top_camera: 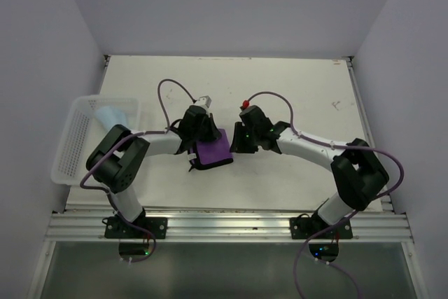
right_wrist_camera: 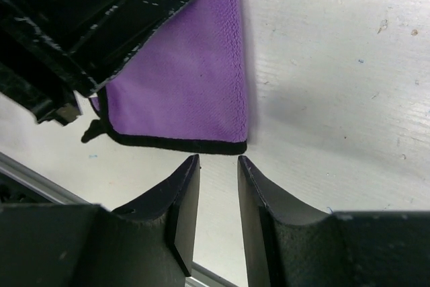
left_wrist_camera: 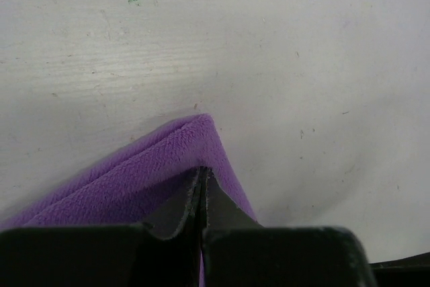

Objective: Roll the towels
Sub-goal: Fold the towel, then roll the towel

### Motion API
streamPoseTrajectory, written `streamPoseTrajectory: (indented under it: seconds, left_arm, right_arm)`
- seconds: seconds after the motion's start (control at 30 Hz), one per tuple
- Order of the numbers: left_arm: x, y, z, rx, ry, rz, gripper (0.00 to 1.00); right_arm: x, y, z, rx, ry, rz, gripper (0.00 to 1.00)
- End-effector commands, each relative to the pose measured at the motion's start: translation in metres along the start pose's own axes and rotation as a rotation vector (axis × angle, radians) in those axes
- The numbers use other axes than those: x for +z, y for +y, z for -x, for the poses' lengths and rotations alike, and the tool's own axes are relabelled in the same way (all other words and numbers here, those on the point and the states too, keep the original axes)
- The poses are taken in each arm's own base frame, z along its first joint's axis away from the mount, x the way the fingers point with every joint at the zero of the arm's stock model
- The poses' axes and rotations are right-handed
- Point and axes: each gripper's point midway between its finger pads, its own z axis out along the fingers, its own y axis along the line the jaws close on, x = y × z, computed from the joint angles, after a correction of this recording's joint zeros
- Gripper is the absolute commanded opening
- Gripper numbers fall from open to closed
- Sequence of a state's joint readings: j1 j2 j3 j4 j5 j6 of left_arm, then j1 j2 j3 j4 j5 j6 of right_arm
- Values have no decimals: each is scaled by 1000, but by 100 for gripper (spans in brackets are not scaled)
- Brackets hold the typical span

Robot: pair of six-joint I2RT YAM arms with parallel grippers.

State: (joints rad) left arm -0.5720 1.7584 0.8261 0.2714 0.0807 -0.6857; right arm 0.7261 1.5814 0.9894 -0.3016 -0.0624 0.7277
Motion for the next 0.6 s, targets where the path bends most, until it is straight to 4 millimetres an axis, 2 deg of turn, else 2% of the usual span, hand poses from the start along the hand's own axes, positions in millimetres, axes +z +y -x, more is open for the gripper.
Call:
streamPoseTrajectory:
  seconds: [0.0,0.57]
  left_arm:
    - [-12,-15,27,42,-77,-28,0]
    - [-13,-19,37,60,-75,-13,0]
  right_arm:
    - [7,-2,0,8,16,-13,34]
    - [37,-14,-17,37,74,-32,40]
